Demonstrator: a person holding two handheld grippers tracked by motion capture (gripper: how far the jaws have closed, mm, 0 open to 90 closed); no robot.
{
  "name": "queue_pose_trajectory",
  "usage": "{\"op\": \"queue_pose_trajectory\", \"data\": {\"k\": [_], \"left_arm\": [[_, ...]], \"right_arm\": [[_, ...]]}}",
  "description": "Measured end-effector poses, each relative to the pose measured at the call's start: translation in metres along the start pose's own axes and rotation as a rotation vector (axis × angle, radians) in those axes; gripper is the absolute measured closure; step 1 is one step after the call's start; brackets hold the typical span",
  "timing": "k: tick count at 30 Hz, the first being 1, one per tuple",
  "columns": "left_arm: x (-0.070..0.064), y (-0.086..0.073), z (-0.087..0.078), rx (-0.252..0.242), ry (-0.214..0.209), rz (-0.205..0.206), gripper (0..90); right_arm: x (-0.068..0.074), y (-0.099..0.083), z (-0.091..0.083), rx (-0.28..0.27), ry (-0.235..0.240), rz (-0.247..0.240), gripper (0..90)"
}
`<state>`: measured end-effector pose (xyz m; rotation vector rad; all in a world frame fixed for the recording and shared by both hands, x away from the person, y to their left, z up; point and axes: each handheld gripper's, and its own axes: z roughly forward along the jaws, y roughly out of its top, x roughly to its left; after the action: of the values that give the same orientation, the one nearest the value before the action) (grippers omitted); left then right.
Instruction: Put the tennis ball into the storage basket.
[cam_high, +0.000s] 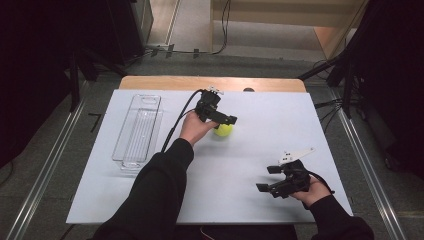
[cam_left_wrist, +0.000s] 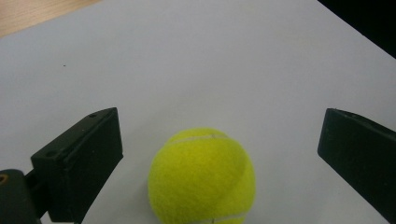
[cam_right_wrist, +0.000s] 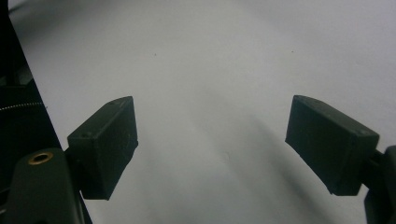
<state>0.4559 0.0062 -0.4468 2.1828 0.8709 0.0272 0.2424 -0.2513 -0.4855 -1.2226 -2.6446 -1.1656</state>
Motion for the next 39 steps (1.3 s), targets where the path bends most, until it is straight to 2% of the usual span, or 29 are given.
{"op": "queue_pose_trajectory", "data": {"k": [3, 6, 10, 13, 20, 30, 39], "left_arm": [[0.001, 0.000, 0.001, 0.005, -0.006, -0.012, 0.3], [0.002, -0.001, 0.003, 0.024, 0.016, -0.013, 0.3], [0.000, -0.002, 0.006, 0.038, 0.028, 0.011, 0.3], [0.000, -0.003, 0.008, 0.045, 0.031, -0.002, 0.3], [-0.001, -0.005, 0.012, 0.056, 0.026, 0.006, 0.3], [0.000, -0.008, 0.017, 0.079, 0.044, 0.019, 0.3], [0.002, -0.013, 0.023, 0.099, 0.048, 0.009, 0.3]], "right_arm": [[0.000, 0.000, 0.000, -0.001, 0.000, -0.001, 14.8], [0.000, 0.000, 0.000, -0.002, 0.003, -0.002, 14.8], [0.000, 0.000, -0.001, -0.010, 0.010, -0.003, 14.8], [0.000, 0.000, -0.001, -0.009, 0.008, -0.005, 14.8], [0.001, 0.000, -0.001, -0.017, 0.017, -0.006, 14.8], [0.000, 0.000, 0.000, -0.009, 0.013, -0.011, 14.8], [0.000, 0.000, 0.000, -0.003, 0.014, -0.010, 14.8]]}}
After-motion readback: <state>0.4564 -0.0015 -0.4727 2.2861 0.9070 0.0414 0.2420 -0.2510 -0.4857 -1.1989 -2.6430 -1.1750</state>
